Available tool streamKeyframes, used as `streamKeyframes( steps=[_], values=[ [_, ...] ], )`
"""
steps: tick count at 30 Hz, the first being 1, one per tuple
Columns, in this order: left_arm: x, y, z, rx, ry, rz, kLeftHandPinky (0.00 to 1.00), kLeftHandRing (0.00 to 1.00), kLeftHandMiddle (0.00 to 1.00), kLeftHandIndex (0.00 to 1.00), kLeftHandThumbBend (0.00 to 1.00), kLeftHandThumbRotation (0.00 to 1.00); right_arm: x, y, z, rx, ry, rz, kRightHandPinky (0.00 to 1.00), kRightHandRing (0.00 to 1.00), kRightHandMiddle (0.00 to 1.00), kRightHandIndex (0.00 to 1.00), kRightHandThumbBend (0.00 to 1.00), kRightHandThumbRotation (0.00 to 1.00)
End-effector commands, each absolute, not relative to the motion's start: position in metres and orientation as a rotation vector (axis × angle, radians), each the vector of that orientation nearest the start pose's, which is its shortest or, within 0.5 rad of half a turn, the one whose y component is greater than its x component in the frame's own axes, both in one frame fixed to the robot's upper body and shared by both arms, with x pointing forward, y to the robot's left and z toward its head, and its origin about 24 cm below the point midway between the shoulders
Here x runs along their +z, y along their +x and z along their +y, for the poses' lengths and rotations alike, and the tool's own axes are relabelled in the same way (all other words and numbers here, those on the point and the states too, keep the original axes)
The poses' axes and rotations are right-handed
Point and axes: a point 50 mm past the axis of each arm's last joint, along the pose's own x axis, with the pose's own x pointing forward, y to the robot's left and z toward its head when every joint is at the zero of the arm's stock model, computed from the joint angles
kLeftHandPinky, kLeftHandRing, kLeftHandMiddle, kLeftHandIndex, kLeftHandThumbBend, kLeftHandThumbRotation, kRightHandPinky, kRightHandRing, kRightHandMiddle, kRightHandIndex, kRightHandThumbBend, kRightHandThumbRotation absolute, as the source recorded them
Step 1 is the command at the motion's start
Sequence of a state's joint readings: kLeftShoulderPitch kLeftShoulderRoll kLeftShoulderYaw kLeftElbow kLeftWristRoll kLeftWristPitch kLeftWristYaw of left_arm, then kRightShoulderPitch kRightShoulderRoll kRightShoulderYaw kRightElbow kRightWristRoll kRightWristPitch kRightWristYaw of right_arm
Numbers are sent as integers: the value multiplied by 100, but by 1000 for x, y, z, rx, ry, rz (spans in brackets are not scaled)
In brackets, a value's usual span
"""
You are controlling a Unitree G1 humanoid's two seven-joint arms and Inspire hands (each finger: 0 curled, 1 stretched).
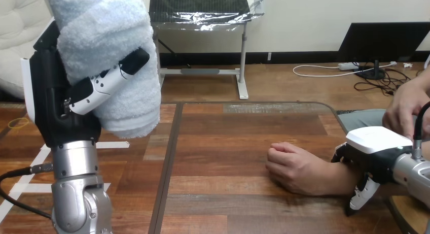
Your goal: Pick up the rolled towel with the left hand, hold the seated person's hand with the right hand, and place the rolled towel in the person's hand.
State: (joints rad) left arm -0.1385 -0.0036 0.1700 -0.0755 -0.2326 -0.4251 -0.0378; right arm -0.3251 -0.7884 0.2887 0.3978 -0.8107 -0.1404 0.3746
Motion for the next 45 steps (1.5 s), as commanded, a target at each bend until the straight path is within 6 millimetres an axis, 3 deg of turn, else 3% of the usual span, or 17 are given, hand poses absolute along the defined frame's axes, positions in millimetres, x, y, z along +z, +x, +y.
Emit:
streamKeyframes(
  steps=[1, 32, 38, 45],
  values=[
    [154, 260, 182, 85, -197, -762, 23, 28, 35, 39, 55, 0, 47, 295, -261, 572, -1597, 371, 49, 69, 72, 71, 94, 19],
    [154, 259, 183, 93, -186, -761, 23, 29, 35, 39, 56, 0, 47, 296, -260, 564, -1587, 372, 45, 58, 64, 63, 90, 14],
    [155, 259, 182, 98, -181, -763, 23, 29, 35, 39, 56, 0, 46, 296, -260, 564, -1584, 360, 41, 54, 61, 61, 91, 13],
    [155, 259, 182, 96, -185, -762, 23, 29, 35, 39, 56, 0, 47, 296, -260, 564, -1583, 352, 28, 39, 49, 56, 91, 11]
  ],
)
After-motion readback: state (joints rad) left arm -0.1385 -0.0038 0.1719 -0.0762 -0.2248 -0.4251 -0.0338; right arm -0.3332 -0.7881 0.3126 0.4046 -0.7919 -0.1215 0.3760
